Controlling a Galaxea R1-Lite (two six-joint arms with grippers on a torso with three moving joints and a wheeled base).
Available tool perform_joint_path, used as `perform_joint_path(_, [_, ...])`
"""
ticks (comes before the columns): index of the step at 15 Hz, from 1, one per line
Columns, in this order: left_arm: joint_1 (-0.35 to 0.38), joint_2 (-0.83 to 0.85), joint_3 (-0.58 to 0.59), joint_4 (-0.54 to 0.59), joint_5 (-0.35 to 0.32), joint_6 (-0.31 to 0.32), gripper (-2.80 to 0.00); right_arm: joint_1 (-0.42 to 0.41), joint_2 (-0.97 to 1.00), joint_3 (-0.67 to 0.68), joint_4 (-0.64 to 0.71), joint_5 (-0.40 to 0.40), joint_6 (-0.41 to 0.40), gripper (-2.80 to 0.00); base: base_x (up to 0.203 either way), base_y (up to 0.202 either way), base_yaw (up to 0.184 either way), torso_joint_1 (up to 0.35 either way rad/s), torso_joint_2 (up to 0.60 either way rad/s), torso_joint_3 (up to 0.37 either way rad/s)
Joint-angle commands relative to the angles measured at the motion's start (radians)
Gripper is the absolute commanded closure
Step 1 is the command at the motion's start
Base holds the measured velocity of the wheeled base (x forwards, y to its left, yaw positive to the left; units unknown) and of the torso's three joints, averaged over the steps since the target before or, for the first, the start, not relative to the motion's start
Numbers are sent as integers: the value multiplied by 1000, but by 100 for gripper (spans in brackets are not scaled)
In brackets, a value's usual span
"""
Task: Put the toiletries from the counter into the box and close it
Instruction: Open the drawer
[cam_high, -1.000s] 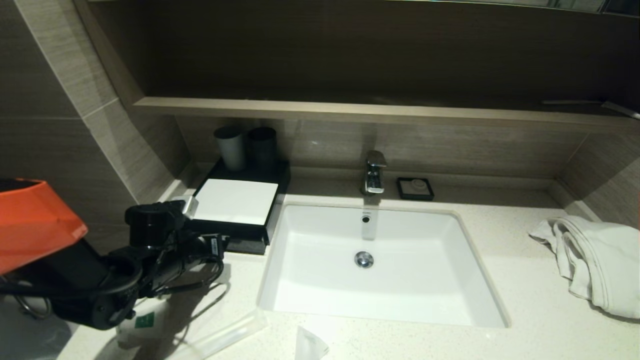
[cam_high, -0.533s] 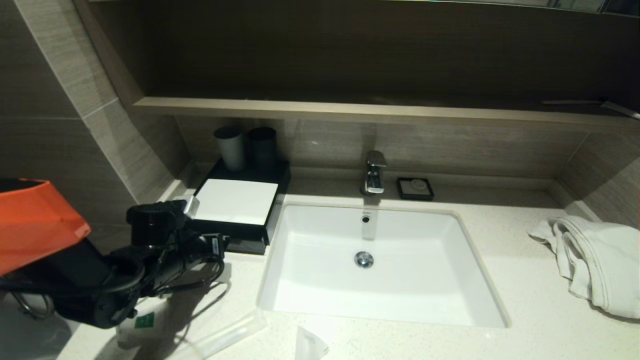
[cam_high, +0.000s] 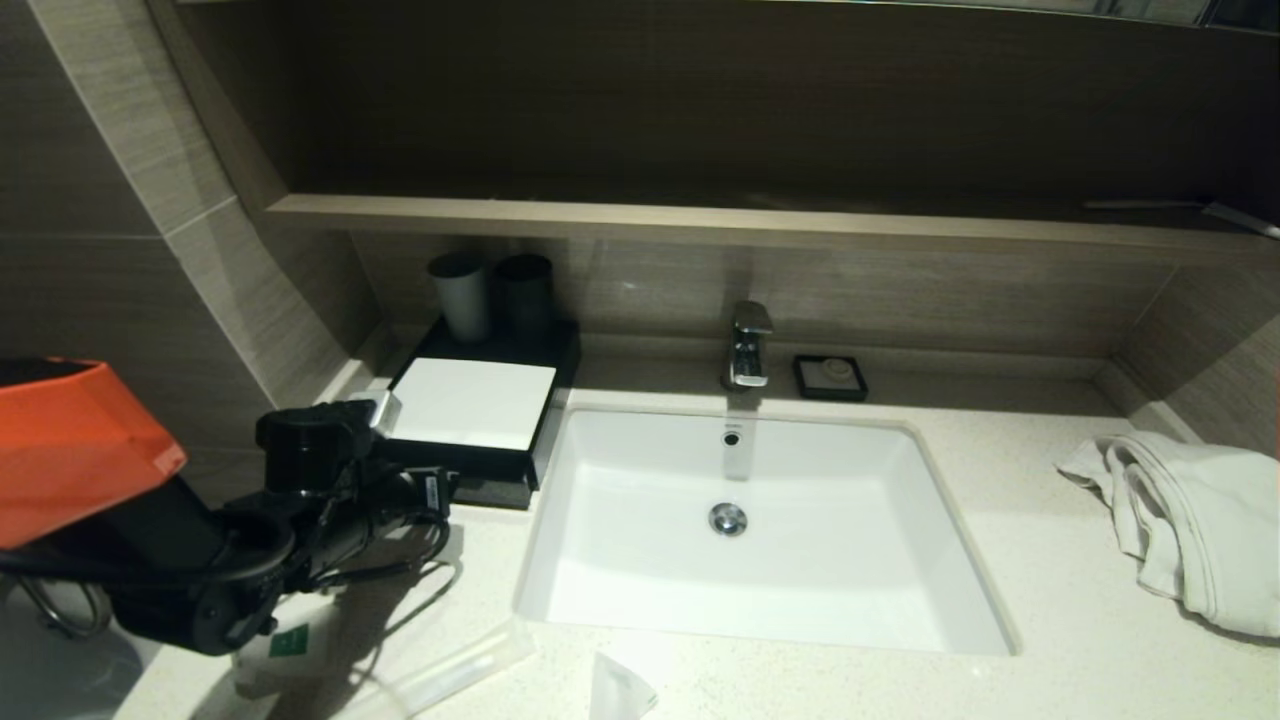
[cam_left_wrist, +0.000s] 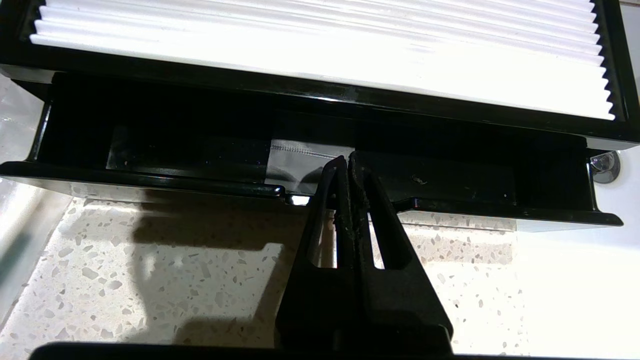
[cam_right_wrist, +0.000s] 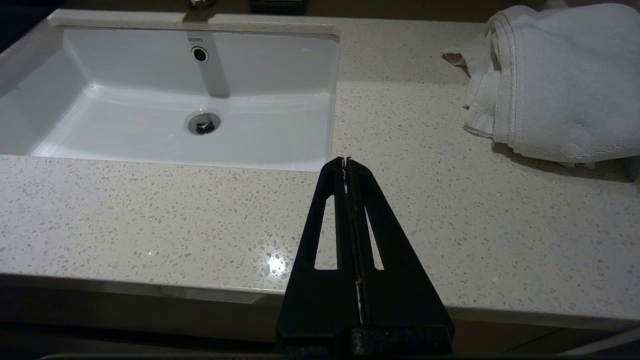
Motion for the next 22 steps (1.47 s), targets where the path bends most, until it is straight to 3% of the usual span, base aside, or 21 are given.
perform_joint_path(1, [0, 3, 3, -3, -1, 0, 0, 0, 0, 0, 0, 0, 0, 0, 0, 0, 0, 0, 0, 0])
perform_joint_path(16, [0, -23, 29, 21, -2, 4, 0, 0, 0, 0, 0, 0, 0, 0, 0, 0, 0, 0, 0, 0])
perform_joint_path(22, [0, -66, 15, 132, -2, 3, 0, 0, 0, 0, 0, 0, 0, 0, 0, 0, 0, 0, 0, 0])
